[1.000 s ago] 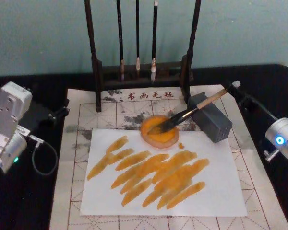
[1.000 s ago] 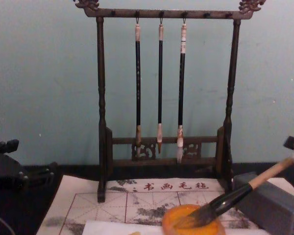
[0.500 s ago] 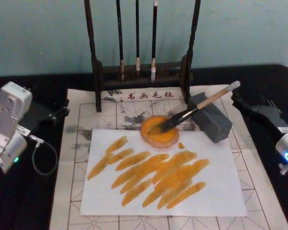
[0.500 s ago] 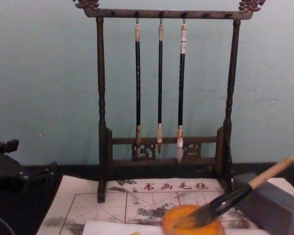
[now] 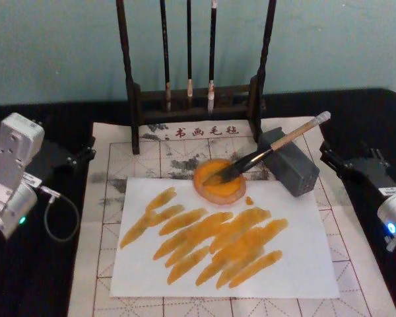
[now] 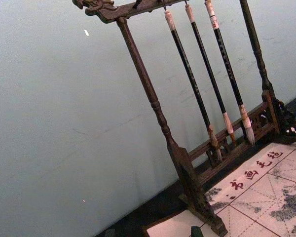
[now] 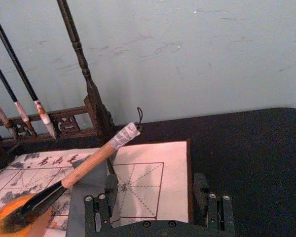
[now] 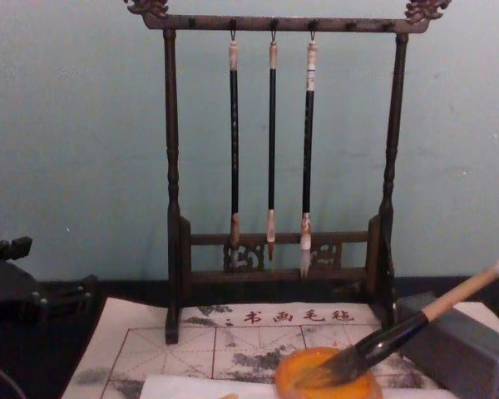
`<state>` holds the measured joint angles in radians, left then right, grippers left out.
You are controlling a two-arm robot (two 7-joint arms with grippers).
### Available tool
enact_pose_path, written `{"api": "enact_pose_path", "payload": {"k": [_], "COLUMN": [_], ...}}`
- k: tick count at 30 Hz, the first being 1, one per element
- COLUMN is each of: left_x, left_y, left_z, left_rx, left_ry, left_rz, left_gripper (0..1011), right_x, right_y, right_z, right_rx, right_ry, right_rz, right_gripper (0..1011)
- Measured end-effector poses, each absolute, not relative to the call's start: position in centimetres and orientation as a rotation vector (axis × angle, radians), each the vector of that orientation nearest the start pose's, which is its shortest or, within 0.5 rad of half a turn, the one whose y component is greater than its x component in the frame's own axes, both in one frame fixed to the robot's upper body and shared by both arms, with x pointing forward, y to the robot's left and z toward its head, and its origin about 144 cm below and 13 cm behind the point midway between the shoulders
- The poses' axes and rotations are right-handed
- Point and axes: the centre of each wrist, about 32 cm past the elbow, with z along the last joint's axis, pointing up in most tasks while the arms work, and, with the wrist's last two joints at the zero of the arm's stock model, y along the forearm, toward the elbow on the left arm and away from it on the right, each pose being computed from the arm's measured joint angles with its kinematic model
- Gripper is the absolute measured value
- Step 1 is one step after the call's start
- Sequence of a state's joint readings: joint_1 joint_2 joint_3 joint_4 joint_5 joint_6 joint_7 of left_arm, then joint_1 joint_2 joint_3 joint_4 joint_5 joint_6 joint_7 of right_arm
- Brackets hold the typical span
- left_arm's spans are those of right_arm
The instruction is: Pick up the brush from the inkstone, write on the paper, then place the brush back to its original position.
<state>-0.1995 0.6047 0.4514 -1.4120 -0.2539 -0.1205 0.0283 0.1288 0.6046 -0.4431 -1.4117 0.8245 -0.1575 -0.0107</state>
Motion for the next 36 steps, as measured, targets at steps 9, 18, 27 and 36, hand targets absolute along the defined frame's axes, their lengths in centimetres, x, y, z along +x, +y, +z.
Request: {"api": "enact_pose_path", "payload": {"k": [9,18,27,36], "left_x": [48.86,48.86,48.86,48.86], "left_y": [30.97,30.97,30.97,30.97], "left_z": [113.98,113.98,113.98,113.98], "left_rx": [0.304,0.304,0.304,0.304], "left_ry": [-0.285,-0.285,-0.285,-0.285], "left_rz": [1.248,1.248,1.248,1.248], "left_gripper": [1001,1001,1001,1001], "right_x": [46.78,46.78,46.79,46.79], "right_y": [-31.25,-31.25,-31.25,-31.26], "right_z": [111.65,111.68,111.71,111.72], "right_rx": [0.046,0.045,0.044,0.043], "right_ry": [0.232,0.232,0.232,0.233], "right_rz": [-1.351,-1.350,-1.349,-1.349], "right_gripper": [1000,1000,1000,1000]}}
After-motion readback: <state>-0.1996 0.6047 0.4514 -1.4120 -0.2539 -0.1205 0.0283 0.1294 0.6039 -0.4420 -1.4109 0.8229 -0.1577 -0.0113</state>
